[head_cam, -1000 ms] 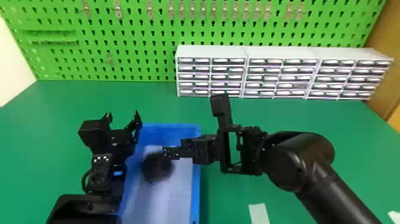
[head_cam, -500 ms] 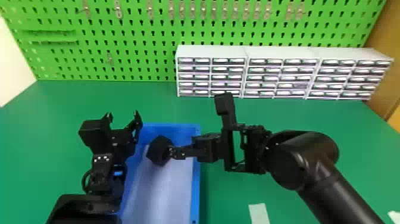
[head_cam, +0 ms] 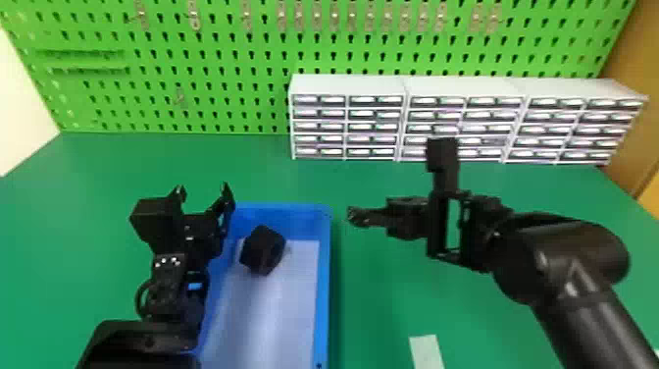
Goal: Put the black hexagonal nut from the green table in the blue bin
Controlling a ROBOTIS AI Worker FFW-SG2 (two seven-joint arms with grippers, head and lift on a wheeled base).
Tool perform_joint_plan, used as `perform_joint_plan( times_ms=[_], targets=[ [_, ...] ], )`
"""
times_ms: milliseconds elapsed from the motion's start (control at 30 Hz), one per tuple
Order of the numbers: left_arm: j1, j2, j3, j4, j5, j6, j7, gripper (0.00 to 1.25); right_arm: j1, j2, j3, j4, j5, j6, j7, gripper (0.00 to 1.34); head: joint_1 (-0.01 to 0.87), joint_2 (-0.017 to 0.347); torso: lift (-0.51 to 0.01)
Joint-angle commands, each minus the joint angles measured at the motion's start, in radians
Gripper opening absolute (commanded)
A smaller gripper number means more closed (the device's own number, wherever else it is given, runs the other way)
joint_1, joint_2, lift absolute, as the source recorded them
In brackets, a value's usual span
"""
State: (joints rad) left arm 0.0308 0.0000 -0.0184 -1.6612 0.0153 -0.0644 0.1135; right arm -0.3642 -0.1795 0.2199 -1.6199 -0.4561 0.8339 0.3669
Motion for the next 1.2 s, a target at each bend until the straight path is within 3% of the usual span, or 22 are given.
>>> perform_joint_plan(
  times_ms=[0,267,500,1000,1167],
  targets=[
    [0.003,-0.003,0.003,0.0,-0.001,0.0,0.0,0.74,0.027,0.017,-0.088,-0.003,0.045,-0.038,-0.011,1.23,0.657,0.057,-0.095],
    [0.004,-0.003,0.002,0.0,-0.001,0.0,0.0,0.74,0.088,0.037,-0.194,-0.064,0.132,-0.125,-0.102,1.23,0.657,0.057,-0.095],
    [0.004,-0.003,0.002,0.0,-0.001,0.0,0.0,0.74,0.169,0.086,-0.274,-0.101,0.191,-0.285,-0.2,1.23,0.657,0.057,-0.095],
    [0.004,-0.003,-0.009,0.0,-0.003,0.0,0.008,0.74,0.307,0.075,-0.217,-0.101,0.283,-0.607,-0.424,1.23,0.657,0.057,-0.095],
    [0.004,-0.003,-0.011,0.001,-0.003,0.0,0.011,0.74,0.346,0.063,-0.188,-0.095,0.313,-0.671,-0.467,1.23,0.657,0.057,-0.095]
  ],
)
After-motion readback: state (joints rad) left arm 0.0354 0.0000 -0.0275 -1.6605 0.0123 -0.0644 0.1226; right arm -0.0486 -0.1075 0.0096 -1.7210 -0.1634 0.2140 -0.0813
